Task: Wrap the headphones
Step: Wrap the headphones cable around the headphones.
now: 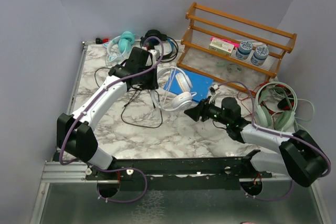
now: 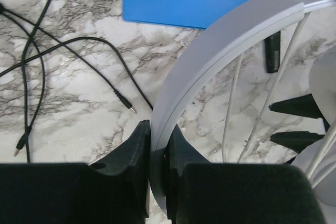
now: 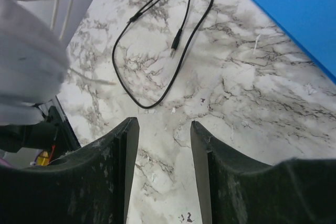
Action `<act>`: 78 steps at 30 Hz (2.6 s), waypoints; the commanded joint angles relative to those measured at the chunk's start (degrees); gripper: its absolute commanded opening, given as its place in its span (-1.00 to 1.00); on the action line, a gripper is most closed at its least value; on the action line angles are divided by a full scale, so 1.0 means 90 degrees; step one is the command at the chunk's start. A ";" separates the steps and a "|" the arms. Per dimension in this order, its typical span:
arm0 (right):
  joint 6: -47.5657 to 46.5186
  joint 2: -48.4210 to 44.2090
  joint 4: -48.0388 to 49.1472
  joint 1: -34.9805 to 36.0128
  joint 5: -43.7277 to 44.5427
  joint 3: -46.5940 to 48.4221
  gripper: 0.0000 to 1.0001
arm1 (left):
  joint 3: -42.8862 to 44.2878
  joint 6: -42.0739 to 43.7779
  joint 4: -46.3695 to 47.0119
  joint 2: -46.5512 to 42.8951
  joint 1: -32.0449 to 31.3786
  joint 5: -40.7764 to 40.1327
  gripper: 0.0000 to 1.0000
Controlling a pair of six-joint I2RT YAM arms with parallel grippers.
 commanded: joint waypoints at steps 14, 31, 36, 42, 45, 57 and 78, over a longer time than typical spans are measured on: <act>0.3084 -0.0435 -0.1796 -0.0025 0.0712 0.0470 0.32 | 0.0041 -0.1087 0.0281 -0.0335 -0.0014 -0.1443 -1.00; 0.8261 0.1710 0.0690 0.0343 0.0562 0.0666 0.51 | -0.0048 -0.2023 0.1114 -0.0389 -0.0144 -0.1040 -1.00; 0.8722 0.2248 0.1215 0.0616 0.0762 0.0981 0.45 | 0.0002 -0.2108 0.1160 -0.0353 -0.0220 -0.1094 -1.00; 0.8837 0.2549 0.1133 0.0945 0.0887 0.1511 0.44 | 0.0007 -0.2143 0.1242 -0.0428 -0.0222 -0.1195 -1.00; 0.8864 0.2667 0.1115 0.1014 0.0920 0.1622 0.44 | 0.0024 -0.2153 0.1252 -0.0452 -0.0222 -0.1206 -1.00; 0.9063 0.3117 0.1405 0.1231 0.1027 0.1858 0.18 | 0.0030 -0.2167 0.1278 -0.0512 -0.0224 -0.1230 -1.00; 0.9428 0.3605 0.1909 0.1306 0.1441 0.1888 0.15 | 0.0051 -0.2251 0.1322 -0.0607 -0.0231 -0.1178 -1.00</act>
